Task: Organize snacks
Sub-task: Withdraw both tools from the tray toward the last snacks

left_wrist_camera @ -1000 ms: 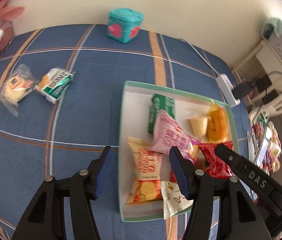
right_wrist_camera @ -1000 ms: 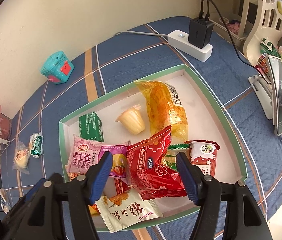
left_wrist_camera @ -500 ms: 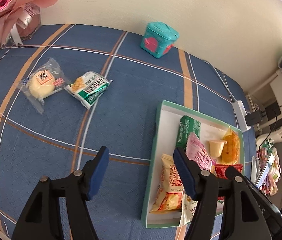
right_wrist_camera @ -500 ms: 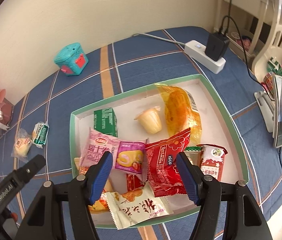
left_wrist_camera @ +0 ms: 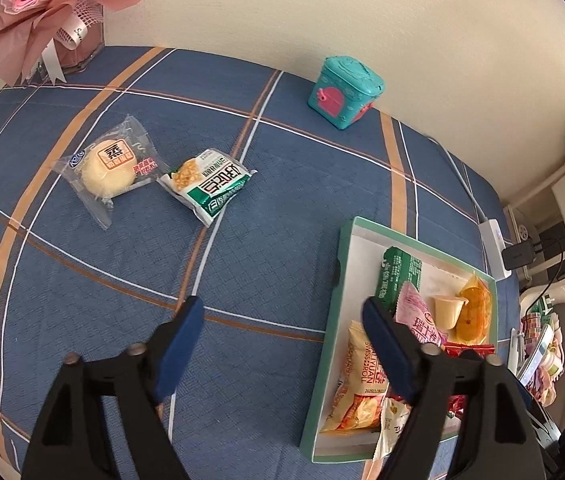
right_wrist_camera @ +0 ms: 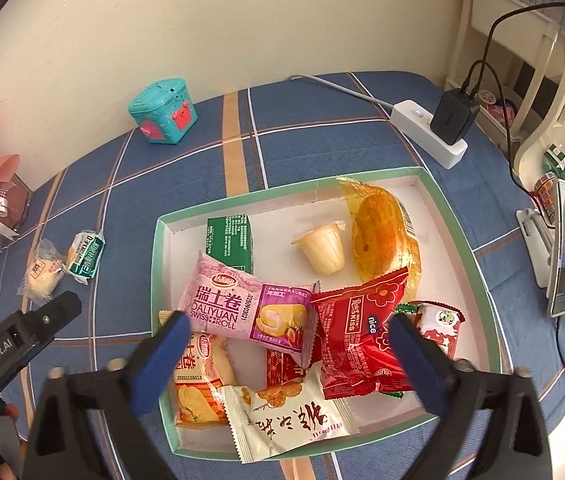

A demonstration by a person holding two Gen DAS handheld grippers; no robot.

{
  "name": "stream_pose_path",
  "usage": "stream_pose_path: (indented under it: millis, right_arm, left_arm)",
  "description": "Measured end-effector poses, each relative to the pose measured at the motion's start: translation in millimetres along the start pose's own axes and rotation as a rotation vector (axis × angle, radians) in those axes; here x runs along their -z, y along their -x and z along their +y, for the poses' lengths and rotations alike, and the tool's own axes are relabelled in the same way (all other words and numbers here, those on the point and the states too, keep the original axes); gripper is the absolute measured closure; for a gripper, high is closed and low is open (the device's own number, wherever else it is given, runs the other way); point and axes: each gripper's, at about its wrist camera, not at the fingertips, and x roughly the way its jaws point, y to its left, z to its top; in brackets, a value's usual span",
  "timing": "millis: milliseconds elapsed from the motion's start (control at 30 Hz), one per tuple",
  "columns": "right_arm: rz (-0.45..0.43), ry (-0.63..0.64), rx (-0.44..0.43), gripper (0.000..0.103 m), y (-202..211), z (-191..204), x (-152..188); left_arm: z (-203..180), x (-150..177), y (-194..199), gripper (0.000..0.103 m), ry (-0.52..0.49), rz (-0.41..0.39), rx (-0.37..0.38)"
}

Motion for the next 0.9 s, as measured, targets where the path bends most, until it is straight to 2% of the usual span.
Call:
stream_pose_path:
  millis: [267,333,400,767,900]
  right_arm:
    - [-0.013,0.016,-0.007,0.000,1.6,3.8,-0.5]
    - [-0.019,0.022,-0.012,0.000,2.4,5.2,-0.4]
    - [-0.029,0.031,-0.012,0.000,3.5,7.0,-0.5]
    - [-0.075,0.097,-0.036,0.000,12.8,27.1,0.5]
    - [-0.101,0.127,-0.065,0.000,20.0,41.7,1.5]
  left_arm:
    - [10.8,-1.5,1.8,0.017,0.021,-0.024,-0.019]
    - [12.7,-2.1,2.5,0.006,0.017,-0.037,-0.037]
    - [14.9,-2.7,4.8,0.004,0.013,-0.057,-0.057]
    - [35.9,-9.8,13.7,0.003,0.029,-0.104,-0.121]
    - [45.2,-15.1,23.9,0.003,-0.010,-0.141,-0.199]
